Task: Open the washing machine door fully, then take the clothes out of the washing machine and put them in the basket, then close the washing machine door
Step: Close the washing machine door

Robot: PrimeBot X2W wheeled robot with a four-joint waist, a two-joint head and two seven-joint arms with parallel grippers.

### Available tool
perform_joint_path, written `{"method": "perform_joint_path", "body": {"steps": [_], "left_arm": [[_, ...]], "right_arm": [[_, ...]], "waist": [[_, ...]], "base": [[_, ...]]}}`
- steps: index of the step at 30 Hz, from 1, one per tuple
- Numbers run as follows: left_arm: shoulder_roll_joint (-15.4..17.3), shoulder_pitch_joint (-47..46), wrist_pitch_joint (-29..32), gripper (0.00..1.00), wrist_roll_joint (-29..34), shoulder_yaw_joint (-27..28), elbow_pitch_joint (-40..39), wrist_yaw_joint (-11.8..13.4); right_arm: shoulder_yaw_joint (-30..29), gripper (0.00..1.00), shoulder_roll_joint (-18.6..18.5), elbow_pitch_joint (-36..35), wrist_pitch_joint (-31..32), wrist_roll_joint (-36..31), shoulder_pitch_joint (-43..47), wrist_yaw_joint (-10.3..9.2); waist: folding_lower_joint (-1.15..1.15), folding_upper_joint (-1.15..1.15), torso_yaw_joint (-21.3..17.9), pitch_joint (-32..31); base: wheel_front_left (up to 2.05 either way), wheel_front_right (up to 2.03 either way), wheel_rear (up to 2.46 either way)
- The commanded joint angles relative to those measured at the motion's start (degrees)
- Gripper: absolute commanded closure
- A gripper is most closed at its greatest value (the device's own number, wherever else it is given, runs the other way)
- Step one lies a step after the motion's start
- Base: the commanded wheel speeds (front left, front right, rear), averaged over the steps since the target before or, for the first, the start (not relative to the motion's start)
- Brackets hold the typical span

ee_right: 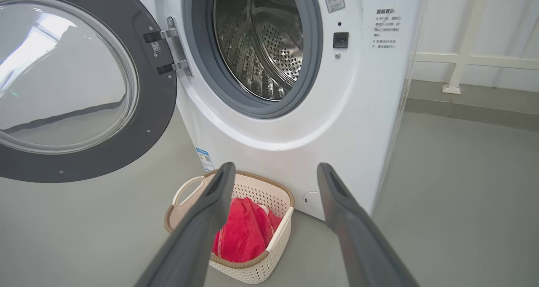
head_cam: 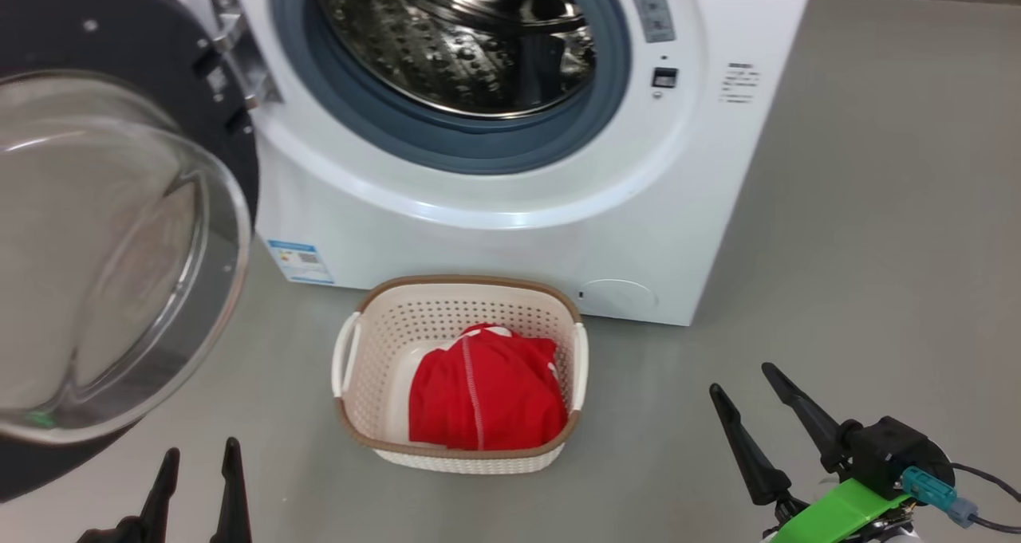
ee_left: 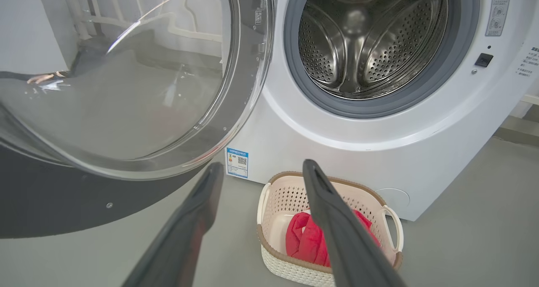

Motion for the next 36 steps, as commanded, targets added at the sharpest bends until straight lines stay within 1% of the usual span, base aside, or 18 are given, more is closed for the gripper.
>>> {"method": "perform_joint_path", "body": {"steps": [1,3,4,14,15,23,36], "left_arm": [[0.8,-0.2,-0.5,0.0,-1.0,1.9,-0.9,0.0],[0.8,0.0,-0.5,0.0,-1.6,1.5,-0.9,0.3],[0.8,0.0,-0.5,0.0,-1.6,1.5,-0.9,0.3],[0.8,0.8,-0.5,0.0,-3.4,-0.1,-1.3,1.7],[0.8,1.1,-0.5,0.0,-3.6,-0.3,-1.4,1.9],[0.8,2.3,-0.5,0.0,-4.3,-0.9,-1.8,2.7],[0.8,5.2,-0.5,0.0,-8.3,-0.6,-6.5,6.2]], "right_arm": [[2.0,0.0,-0.8,-0.9,-0.3,1.0,-2.0,0.09],[2.6,0.0,-0.9,-0.6,-0.3,1.1,-2.3,0.09],[2.6,0.0,-0.9,-0.6,-0.3,1.1,-2.3,0.09],[4.4,0.0,-1.8,0.2,-0.3,1.6,-3.6,0.09],[4.7,0.0,-2.0,0.3,-0.3,1.6,-3.8,0.09],[5.8,0.0,-2.3,0.5,-0.3,2.0,-4.5,0.09],[12.7,0.0,-3.5,2.8,-0.3,3.6,-11.1,0.09]], "waist": [[0.0,0.0,3.5,-0.1],[0.0,0.0,5.0,0.0],[0.0,0.0,5.0,0.0],[0.0,0.0,12.7,-0.1],[0.0,0.0,14.1,-0.2],[0.0,0.0,19.3,-0.4],[0.0,0.0,21.0,2.4]], "base": [[0.0,0.0,0.0],[0.0,0.0,0.0],[0.0,0.0,0.0],[0.0,0.0,0.0],[0.0,0.0,0.0],[0.0,0.0,0.0],[0.0,0.0,0.0]]}}
